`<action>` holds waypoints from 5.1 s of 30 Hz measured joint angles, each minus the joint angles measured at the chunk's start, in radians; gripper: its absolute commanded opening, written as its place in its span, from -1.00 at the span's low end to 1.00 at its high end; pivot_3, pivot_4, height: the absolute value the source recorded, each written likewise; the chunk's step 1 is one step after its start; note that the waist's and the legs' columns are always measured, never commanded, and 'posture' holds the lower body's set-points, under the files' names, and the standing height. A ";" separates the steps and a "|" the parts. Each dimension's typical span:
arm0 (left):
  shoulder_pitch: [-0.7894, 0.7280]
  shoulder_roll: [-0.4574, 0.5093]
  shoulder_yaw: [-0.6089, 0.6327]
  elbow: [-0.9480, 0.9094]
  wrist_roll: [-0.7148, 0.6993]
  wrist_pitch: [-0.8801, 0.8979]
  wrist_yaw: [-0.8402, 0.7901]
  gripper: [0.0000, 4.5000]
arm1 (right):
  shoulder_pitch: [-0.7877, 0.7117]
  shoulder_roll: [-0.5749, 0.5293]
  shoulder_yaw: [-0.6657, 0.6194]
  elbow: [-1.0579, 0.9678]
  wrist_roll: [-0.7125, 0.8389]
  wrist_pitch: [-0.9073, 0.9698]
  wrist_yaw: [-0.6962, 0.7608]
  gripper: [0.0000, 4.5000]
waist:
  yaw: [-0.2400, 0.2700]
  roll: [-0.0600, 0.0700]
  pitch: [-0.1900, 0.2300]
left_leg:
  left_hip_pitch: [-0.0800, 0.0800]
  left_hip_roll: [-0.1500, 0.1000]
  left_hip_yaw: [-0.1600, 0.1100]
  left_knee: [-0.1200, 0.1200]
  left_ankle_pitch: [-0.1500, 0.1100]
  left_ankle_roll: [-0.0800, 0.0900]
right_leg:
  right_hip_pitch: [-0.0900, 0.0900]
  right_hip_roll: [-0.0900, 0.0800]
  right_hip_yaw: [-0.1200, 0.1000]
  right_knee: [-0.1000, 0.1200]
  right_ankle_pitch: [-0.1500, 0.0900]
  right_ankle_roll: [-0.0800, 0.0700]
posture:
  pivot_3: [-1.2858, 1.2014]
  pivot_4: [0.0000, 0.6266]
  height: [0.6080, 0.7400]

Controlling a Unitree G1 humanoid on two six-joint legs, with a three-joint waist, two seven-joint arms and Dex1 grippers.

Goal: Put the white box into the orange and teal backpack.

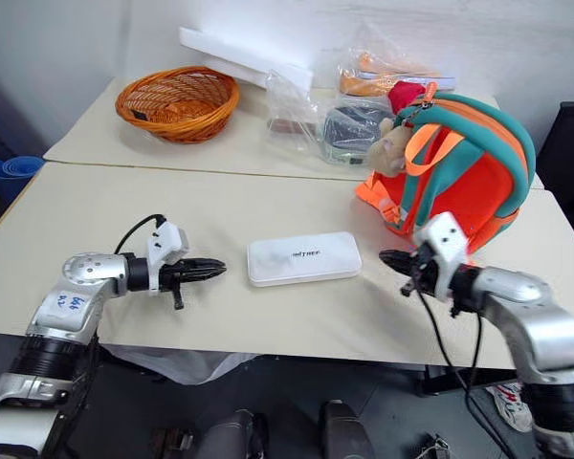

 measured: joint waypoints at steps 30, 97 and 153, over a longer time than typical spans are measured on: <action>-0.368 -0.139 0.011 0.511 0.018 0.216 -0.005 -0.08 | 0.076 0.139 0.063 -0.019 -0.191 0.009 -0.152 -1.00 | -0.002 -0.001 0.001 | -0.001 0.001 0.000 0.009 0.000 0.000 | -0.002 0.003 -0.007 0.011 0.000 0.000 | 0.03 -0.52 1.00; -0.455 -0.173 0.364 0.258 -0.349 0.996 0.104 -0.39 | -0.364 0.321 -0.198 0.400 -0.018 -0.102 -0.269 -0.05 | -0.028 -0.002 0.004 | -0.017 0.001 0.001 0.012 0.007 -0.010 | -0.021 0.002 0.000 0.025 -0.001 -0.001 | 0.03 -0.52 1.00; -0.490 -0.136 0.212 0.144 -0.397 0.329 -0.250 -0.39 | 0.238 -0.241 -0.495 -0.430 1.020 0.403 -0.024 -0.99 | 0.006 -0.006 0.007 | -0.016 0.001 -0.002 0.014 0.005 -0.004 | -0.016 0.003 0.001 0.018 0.000 0.001 | 0.03 -0.52 1.00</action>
